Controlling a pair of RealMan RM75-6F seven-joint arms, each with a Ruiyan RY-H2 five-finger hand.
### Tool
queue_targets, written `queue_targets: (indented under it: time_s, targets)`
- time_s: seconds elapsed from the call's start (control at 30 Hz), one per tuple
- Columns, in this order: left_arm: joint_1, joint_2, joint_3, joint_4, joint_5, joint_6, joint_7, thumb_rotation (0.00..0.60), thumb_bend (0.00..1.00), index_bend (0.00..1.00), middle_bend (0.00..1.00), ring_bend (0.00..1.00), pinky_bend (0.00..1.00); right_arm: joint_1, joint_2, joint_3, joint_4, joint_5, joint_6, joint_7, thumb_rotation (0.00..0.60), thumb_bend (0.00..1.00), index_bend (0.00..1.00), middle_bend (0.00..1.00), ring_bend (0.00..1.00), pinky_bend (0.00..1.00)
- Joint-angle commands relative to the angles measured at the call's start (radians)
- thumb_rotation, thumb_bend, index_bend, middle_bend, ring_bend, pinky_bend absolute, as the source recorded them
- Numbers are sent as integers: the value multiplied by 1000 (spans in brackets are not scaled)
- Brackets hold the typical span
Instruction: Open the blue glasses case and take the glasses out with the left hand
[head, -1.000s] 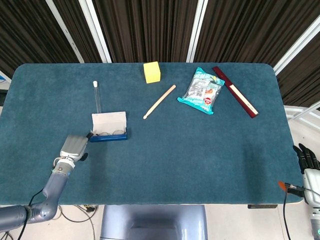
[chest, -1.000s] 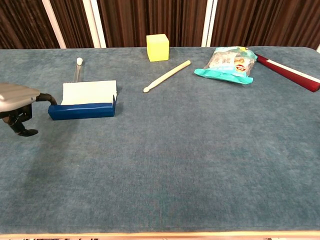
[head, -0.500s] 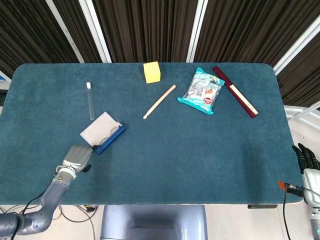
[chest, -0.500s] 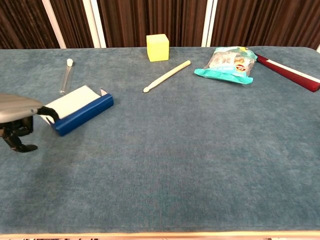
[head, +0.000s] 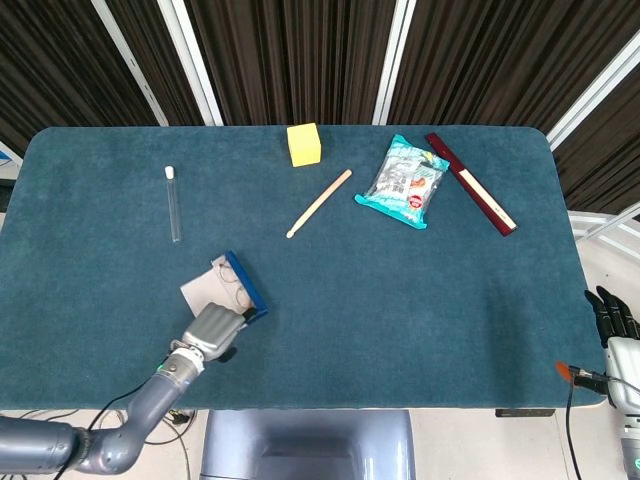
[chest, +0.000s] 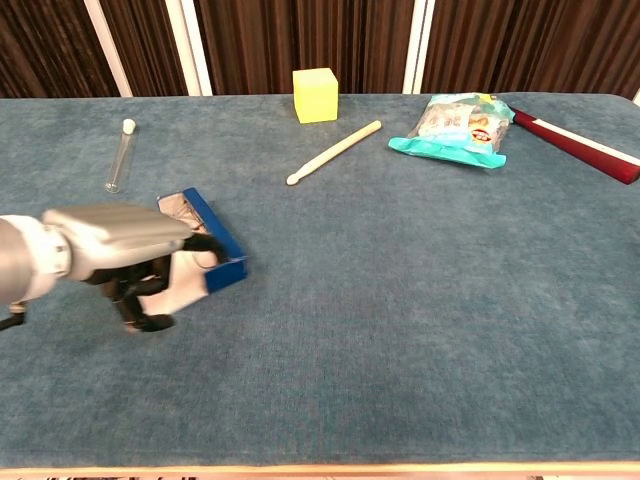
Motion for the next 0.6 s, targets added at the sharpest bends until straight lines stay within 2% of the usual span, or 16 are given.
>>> queue_targets:
  time_s: [0.03, 0.23, 0.37, 0.6]
  targets:
    - [-18, -28, -32, 7, -1, 28, -8, 600, 305, 104, 950, 876, 931, -1, 0, 0, -1, 0, 1, 1, 600, 167, 0, 0, 0, 194]
    - [-33, -20, -88, 32, -17, 54, -52, 600, 305, 70, 962, 888, 945, 0, 0, 1, -1, 3, -2, 4, 600, 167, 0, 0, 0, 194]
    - [-55, -17, -121, 82, -69, 43, -66, 600, 305, 70, 973, 898, 953, 1, 0, 1, -2, 5, -5, 3, 600, 166, 0, 0, 0, 194]
    - [-132, -29, -131, 186, -258, -10, 3, 600, 305, 103, 977, 904, 954, 0, 0, 1, -6, 6, -4, 3, 600, 166, 0, 0, 0, 194]
